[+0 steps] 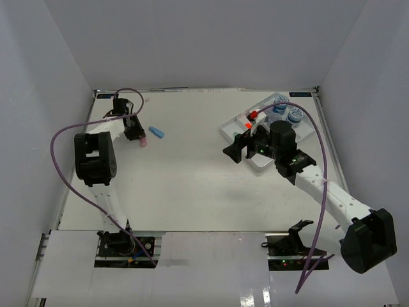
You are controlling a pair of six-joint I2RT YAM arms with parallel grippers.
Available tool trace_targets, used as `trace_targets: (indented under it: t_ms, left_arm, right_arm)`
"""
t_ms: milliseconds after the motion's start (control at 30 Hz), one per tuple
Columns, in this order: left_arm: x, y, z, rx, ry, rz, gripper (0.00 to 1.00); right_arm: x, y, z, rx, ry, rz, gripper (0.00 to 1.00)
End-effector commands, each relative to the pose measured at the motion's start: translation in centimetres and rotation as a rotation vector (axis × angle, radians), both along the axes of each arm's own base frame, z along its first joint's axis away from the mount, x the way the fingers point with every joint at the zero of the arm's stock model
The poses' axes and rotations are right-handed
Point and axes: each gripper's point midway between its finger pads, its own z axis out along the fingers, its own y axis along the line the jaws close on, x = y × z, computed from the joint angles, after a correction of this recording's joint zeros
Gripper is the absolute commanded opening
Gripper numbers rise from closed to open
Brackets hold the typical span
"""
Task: Sort the stationery into containers
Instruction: Pick up the stationery from the center of the board.
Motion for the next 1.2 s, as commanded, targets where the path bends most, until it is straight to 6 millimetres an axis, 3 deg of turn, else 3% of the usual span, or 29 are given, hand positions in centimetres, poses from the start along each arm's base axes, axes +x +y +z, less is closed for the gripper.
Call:
trace_targets:
  t_ms: [0,33,100,133,233,267,467,667,833,1033,1167]
  left_arm:
    - [-2.4,-4.5,4.7,-0.193,-0.058,-0.049,0.25]
    - [-2.9,-5.1,6.9,-0.220,-0.104,-0.050,0.24]
    - [-4.7,-6.7,7.1,-0.301,-0.110,-0.030,0.24]
    - [-5.5,-8.5,9.2,-0.319,-0.158,-0.053,0.23]
    - [-7.8,-11.2,9.9,-0.370,-0.180,-0.039,0.22]
    - [-8.9,-13.0,11.1,-0.390,-0.207,-0.061,0.22]
    - [-11.8,-17.7,15.1,-0.413,-0.331,-0.080,0.23]
    - [-13.6,-19.8,17.1,-0.473,-0.395,-0.036,0.23]
    - [-14.0,-20.8,17.9,-0.484,-0.422,-0.007,0.22]
    - [-14.4,-22.1,19.1,-0.499,-0.456,-0.025,0.22]
    - [-14.8,-22.7,19.7,-0.503,-0.472,-0.039,0.22]
  right_arm:
    - [-0.3,2.6,2.4,0.057,-0.040,0.049,0.90]
    - [-0.4,3.2,2.5,0.065,-0.035,0.059,0.90]
    - [-0.7,5.0,2.6,0.081,-0.025,0.070,0.90]
    - [-0.9,5.7,2.7,0.086,-0.025,0.076,0.90]
    - [-1.1,8.2,2.9,0.111,0.002,0.074,0.90]
    - [-1.5,9.1,3.0,0.117,0.010,0.083,0.91]
    - [-0.8,12.6,2.9,0.146,0.074,0.041,0.92]
    - [0.2,14.0,2.8,0.165,0.084,-0.012,0.95]
    - [0.6,14.7,2.3,0.162,0.087,-0.026,1.00]
    - [1.4,15.0,1.6,0.148,0.083,-0.053,0.90]
    - [1.8,15.2,1.1,0.131,0.077,-0.054,0.76]
